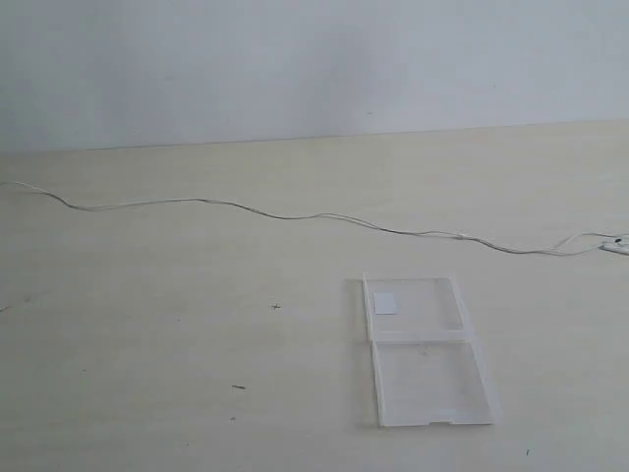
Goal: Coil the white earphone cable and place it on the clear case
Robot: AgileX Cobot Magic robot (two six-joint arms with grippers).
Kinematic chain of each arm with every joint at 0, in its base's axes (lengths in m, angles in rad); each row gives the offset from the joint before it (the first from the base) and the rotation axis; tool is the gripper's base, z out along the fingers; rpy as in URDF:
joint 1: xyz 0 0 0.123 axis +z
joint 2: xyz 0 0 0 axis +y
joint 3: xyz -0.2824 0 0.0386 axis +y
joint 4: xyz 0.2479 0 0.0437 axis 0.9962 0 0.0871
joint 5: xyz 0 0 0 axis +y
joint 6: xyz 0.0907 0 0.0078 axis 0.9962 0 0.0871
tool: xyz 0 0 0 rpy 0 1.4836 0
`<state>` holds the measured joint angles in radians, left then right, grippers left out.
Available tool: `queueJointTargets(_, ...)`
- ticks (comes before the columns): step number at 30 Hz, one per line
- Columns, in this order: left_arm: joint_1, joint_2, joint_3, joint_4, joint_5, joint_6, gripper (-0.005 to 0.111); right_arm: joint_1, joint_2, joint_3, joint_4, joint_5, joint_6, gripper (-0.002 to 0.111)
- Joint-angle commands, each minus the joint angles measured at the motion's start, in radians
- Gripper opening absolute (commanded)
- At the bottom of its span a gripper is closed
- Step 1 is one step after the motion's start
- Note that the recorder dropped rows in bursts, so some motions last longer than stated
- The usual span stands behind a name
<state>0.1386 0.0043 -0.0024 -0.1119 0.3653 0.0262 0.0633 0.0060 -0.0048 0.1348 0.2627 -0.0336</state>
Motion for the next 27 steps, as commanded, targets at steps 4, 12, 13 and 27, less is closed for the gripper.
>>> queueJointTargets(4,0.002,-0.004,0.002,0.002,-0.008,-0.003,0.0,-0.005,-0.006,0.005,-0.014,-0.181,-0.004,0.0)
queueJointTargets(12,0.002,-0.004,0.002,0.002,-0.008,-0.003,0.0,-0.005,-0.006,0.005,-0.014,-0.234,-0.004,0.0)
queueJointTargets(13,0.002,-0.004,0.002,0.002,-0.008,-0.003,0.0,-0.005,-0.006,0.005,-0.007,-0.253,-0.004,0.0)
queueJointTargets(27,0.002,-0.004,0.002,0.002,-0.008,-0.003,0.0,-0.005,0.522,-0.685,-0.01,-0.105,-0.054,0.0)
